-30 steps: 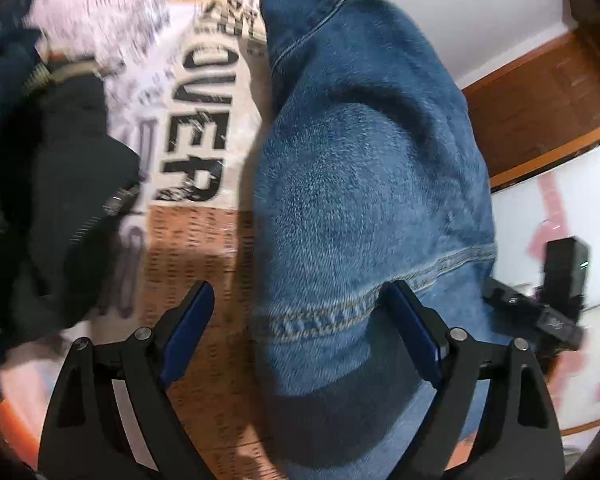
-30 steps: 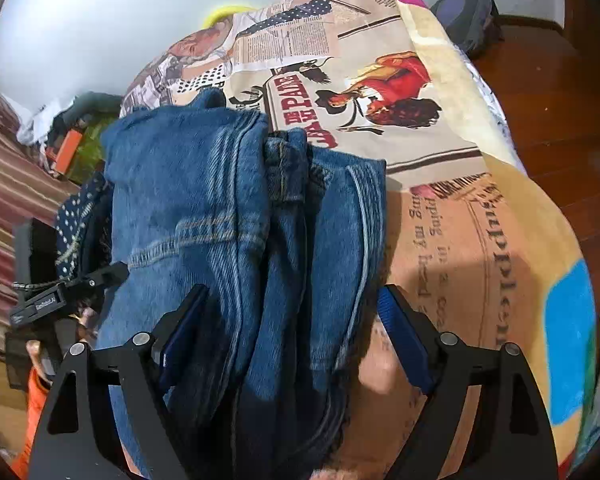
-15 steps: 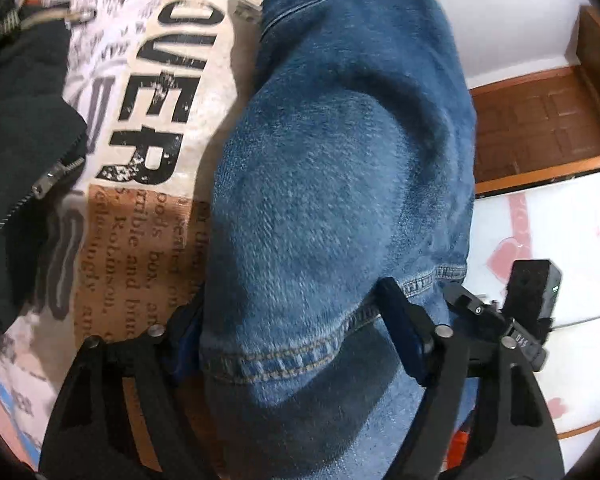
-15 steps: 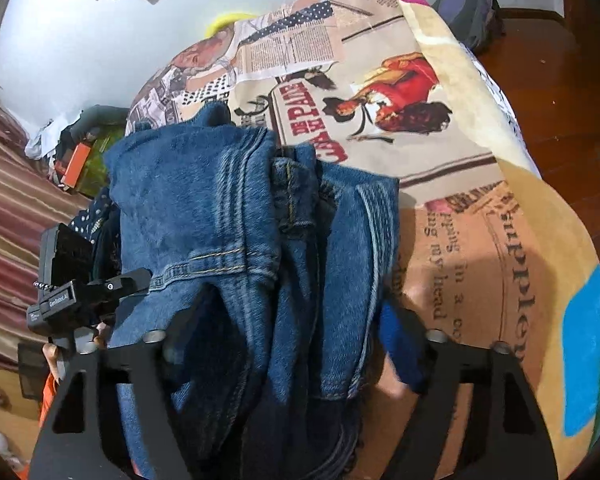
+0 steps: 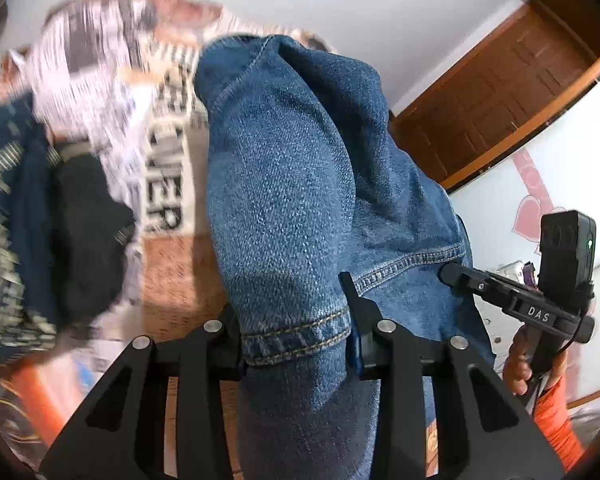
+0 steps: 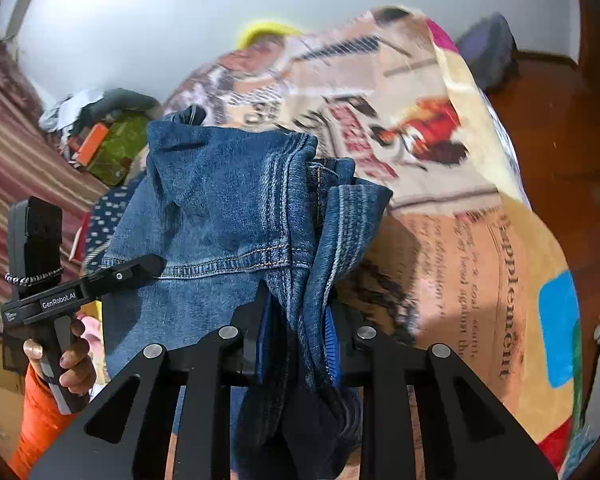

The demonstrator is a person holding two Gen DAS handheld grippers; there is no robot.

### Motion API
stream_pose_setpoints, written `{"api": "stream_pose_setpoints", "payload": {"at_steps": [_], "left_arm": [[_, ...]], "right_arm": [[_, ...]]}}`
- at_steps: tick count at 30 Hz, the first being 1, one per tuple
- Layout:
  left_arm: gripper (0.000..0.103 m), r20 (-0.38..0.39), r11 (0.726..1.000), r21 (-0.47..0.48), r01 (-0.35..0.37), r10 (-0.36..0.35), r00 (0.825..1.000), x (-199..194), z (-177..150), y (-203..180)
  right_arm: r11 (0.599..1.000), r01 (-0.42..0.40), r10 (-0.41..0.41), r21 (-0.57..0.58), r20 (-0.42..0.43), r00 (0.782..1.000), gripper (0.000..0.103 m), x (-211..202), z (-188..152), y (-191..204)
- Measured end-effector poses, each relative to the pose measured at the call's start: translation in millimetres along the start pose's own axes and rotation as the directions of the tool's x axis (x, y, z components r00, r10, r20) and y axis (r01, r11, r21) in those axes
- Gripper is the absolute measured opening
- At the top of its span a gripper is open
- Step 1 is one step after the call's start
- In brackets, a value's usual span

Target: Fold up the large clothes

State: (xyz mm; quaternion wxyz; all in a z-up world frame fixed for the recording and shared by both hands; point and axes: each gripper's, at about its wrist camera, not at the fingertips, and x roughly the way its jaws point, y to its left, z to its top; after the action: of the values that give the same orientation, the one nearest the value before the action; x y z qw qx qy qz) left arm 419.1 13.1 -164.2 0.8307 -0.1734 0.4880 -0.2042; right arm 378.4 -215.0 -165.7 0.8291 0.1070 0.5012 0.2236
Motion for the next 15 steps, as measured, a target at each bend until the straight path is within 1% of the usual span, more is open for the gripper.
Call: {"api": "stream_pose_setpoints", "payload": {"at_steps": [3,6,9,10,13,15], "left_arm": [[0.035,0.089,1.0,0.008,0.003,-0.004,0.996,-48.5,3.9,1.6],[0.035,0.165,1.0,-0.003,0.005,-0.004,0.986,-100.0,7.6,23.4],[0.035,0.24,1.0,-0.009,-0.023,0.025,0.971,-142.9,10.3,37.1],[0.035,0.272,0.999,-0.011,-0.043,0.044,0.961,-160.0,10.7,44.2],[0.035,0.335,0.996,-0.032,-0.084,0.09,0.938,-196.6,9.4,67.0],[0.035,0.362,0.993,-0.054,-0.105,0.118,0.925,-213.9,12.2,83.8]], "right_arm": [[0.999,-0.022,0.023,-0.034,0.039,0.999,0.02,-11.7,10.4,25.4],[0.996,-0.066,0.07,-0.064,0.075,0.995,0.02,-17.4,28.5,58.0],[0.987,-0.107,0.12,-0.122,0.099,0.988,0.02,-14.6,46.5,96.9],[0.982,-0.118,0.134,-0.146,0.105,0.985,0.02,-11.7,51.8,110.7],[0.967,-0.146,0.173,-0.21,0.119,0.978,0.02,0.6,62.5,148.2],[0.956,-0.173,0.205,-0.238,0.116,0.972,0.02,13.7,70.7,170.7]]}}
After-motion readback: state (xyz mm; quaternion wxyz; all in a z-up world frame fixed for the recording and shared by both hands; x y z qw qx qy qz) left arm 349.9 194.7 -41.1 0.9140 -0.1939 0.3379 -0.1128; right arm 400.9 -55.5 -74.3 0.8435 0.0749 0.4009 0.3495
